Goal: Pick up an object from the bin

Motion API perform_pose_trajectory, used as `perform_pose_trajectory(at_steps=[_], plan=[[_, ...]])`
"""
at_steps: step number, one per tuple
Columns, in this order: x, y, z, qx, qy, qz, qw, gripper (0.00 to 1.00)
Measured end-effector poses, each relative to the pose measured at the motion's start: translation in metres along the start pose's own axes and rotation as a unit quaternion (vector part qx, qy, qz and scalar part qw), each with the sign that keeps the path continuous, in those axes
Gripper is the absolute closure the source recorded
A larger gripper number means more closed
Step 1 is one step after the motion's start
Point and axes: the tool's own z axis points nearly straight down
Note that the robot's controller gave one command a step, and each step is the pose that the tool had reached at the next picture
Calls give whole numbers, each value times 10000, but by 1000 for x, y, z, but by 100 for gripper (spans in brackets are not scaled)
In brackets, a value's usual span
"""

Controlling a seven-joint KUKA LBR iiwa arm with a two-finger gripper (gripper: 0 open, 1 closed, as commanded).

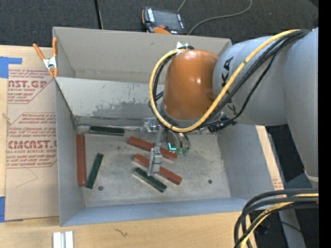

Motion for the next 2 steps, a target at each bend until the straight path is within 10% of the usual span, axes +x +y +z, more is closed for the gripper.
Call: perform_pose_trajectory(at_steps=[1, 2], plan=[[-46, -82, 101, 8, -26, -905, 9959, 0], [-46, -79, 98, -1, -43, -923, 9957, 100]])
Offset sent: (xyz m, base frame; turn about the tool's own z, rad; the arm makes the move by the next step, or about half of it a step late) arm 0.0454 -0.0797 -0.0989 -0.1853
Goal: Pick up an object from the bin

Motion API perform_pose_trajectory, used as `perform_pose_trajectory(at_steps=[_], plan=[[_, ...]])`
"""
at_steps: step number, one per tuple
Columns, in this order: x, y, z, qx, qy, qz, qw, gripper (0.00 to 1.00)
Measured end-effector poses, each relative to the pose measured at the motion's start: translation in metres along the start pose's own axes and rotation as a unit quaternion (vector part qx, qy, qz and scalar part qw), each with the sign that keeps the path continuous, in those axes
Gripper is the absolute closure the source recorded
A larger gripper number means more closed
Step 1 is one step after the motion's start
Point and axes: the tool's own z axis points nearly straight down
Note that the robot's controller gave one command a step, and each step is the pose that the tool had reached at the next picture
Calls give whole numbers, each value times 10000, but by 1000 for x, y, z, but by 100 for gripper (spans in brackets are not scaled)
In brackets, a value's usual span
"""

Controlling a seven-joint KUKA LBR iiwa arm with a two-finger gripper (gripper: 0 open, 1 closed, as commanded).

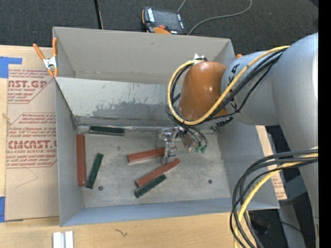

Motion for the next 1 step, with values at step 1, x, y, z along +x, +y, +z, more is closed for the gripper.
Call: perform_pose_trajectory(at_steps=[1], plan=[[32, -82, -90, 38, -28, 119, 9999, 100]])
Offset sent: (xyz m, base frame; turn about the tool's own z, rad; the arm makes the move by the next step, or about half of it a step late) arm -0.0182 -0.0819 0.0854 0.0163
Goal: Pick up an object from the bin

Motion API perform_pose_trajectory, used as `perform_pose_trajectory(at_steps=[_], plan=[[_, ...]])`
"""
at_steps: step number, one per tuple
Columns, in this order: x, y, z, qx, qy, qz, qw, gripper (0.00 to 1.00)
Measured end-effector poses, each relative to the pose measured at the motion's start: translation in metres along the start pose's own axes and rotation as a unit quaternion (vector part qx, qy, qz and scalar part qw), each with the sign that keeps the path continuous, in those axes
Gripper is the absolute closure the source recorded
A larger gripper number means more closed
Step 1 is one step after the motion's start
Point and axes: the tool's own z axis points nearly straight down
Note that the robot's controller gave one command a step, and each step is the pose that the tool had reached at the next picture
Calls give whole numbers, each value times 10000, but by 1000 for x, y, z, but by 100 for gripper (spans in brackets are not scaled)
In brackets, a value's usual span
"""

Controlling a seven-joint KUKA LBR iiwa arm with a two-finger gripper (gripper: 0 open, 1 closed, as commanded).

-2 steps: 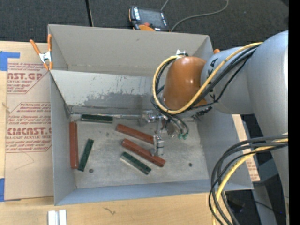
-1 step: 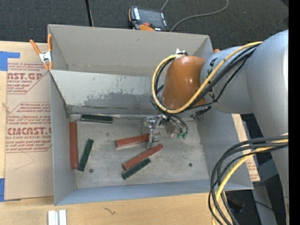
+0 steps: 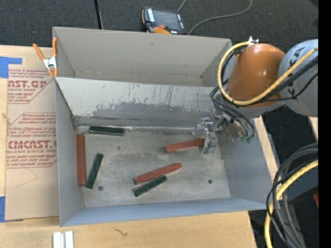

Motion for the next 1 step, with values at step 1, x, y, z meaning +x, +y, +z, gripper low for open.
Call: perform_pose_trajectory(at_steps=[1], plan=[[35, -25, -84, -9, 4, 8, 10000, 100]])
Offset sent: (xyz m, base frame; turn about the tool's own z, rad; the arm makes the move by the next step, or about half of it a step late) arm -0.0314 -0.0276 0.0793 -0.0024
